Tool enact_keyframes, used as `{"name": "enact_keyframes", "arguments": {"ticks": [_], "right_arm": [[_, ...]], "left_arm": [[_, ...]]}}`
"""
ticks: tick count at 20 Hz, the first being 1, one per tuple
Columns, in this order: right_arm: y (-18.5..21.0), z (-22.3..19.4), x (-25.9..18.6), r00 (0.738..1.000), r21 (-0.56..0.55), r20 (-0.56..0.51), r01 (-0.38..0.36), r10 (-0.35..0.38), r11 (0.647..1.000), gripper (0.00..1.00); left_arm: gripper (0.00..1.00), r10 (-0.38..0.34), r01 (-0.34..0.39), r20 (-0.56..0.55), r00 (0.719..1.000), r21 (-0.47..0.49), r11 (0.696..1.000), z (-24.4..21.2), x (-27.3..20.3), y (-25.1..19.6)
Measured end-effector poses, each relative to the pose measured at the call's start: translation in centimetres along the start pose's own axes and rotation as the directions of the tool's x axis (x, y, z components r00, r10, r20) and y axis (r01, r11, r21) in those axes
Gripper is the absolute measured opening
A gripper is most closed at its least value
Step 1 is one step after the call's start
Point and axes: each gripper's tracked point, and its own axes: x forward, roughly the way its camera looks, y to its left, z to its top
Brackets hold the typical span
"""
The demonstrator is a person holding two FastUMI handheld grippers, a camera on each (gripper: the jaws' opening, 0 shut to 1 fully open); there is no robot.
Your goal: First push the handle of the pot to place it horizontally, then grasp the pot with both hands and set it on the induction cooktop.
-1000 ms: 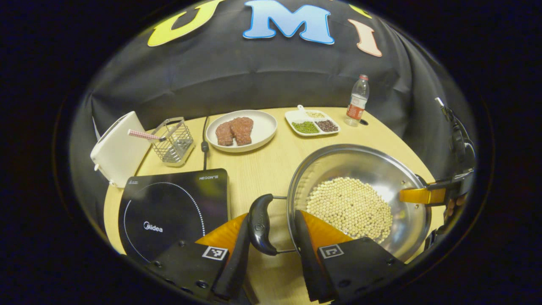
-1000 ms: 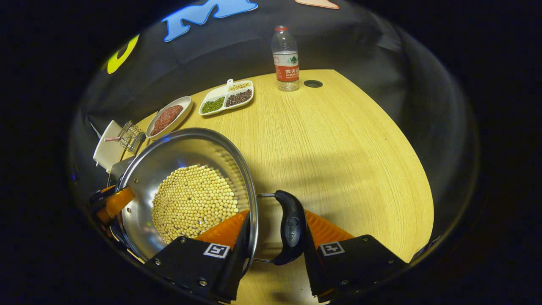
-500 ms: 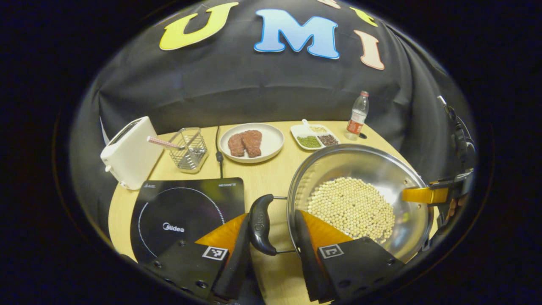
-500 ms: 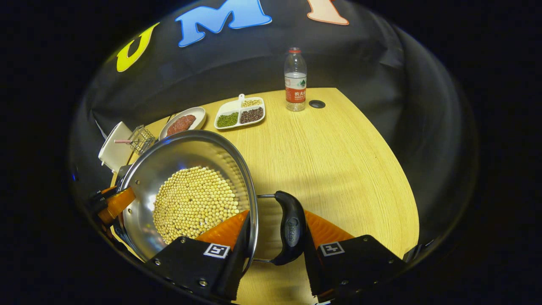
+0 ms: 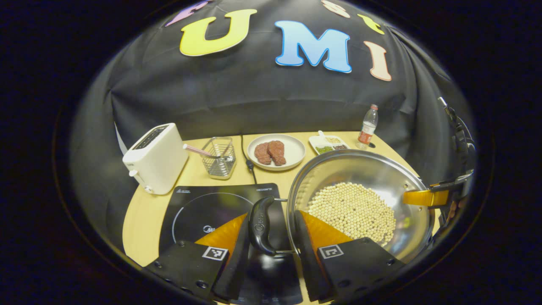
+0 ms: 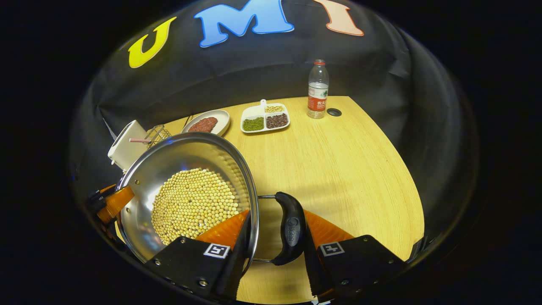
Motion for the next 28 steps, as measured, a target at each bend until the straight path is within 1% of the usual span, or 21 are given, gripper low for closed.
{"name": "enact_keyframes", "arguments": {"ticks": [1,2,3,9,15,16,17,20,23,24,26,27,28], "right_arm": [[0.0,0.1,0.0,1.000,-0.007,0.001,-0.004,0.004,1.000,0.63],[0.0,0.1,0.2,1.000,-0.012,0.001,-0.005,0.005,1.000,0.63],[0.0,0.3,0.2,1.000,-0.019,-0.003,-0.008,0.008,1.000,0.63],[0.4,0.5,0.7,0.999,-0.057,0.004,-0.035,0.035,0.998,0.63],[-0.2,1.2,0.7,0.999,-0.081,0.003,-0.046,0.047,0.996,0.63],[-0.2,1.1,0.3,0.999,-0.082,0.003,-0.047,0.047,0.996,0.63],[-0.1,1.4,0.3,0.999,-0.087,0.007,-0.048,0.048,0.995,0.63],[-0.1,1.4,0.3,0.999,-0.088,0.005,-0.053,0.053,0.995,0.63],[-0.4,1.6,0.3,0.998,-0.080,0.001,-0.058,0.058,0.995,0.63],[-0.9,1.2,0.6,0.998,-0.077,0.001,-0.057,0.058,0.995,0.63],[-0.8,1.0,0.6,0.998,-0.067,-0.003,-0.061,0.061,0.996,0.63],[-0.8,0.9,0.6,0.998,-0.066,-0.004,-0.063,0.063,0.996,0.63],[-0.9,1.0,0.5,0.998,-0.061,-0.005,-0.063,0.062,0.996,0.63]], "left_arm": [[0.64,0.006,-0.006,0.001,1.000,-0.007,1.000,0.0,-0.5,0.8],[0.64,0.013,-0.013,-0.001,1.000,-0.016,1.000,-0.2,-1.1,1.4],[0.60,0.019,-0.019,-0.004,1.000,-0.021,1.000,-0.3,-1.5,2.0],[0.60,0.056,-0.055,0.007,0.998,-0.061,0.997,0.2,-4.9,6.3],[0.60,0.083,-0.082,0.010,0.997,-0.065,0.995,0.5,-5.2,9.6],[0.64,0.087,-0.086,0.009,0.996,-0.072,0.994,0.5,-5.6,10.1],[0.60,0.093,-0.092,0.008,0.996,-0.074,0.993,0.5,-5.4,10.3],[0.60,0.107,-0.106,0.008,0.994,-0.078,0.991,0.5,-5.5,11.1],[0.60,0.118,-0.117,0.012,0.993,-0.068,0.991,0.8,-5.7,13.4],[0.64,0.122,-0.121,0.013,0.992,-0.065,0.991,1.0,-5.5,14.0],[0.64,0.128,-0.127,0.015,0.992,-0.065,0.990,1.3,-5.1,15.3],[0.60,0.131,-0.130,0.014,0.991,-0.068,0.989,1.3,-5.0,15.8],[0.60,0.133,-0.132,0.013,0.991,-0.070,0.989,1.3,-5.2,16.2]]}}
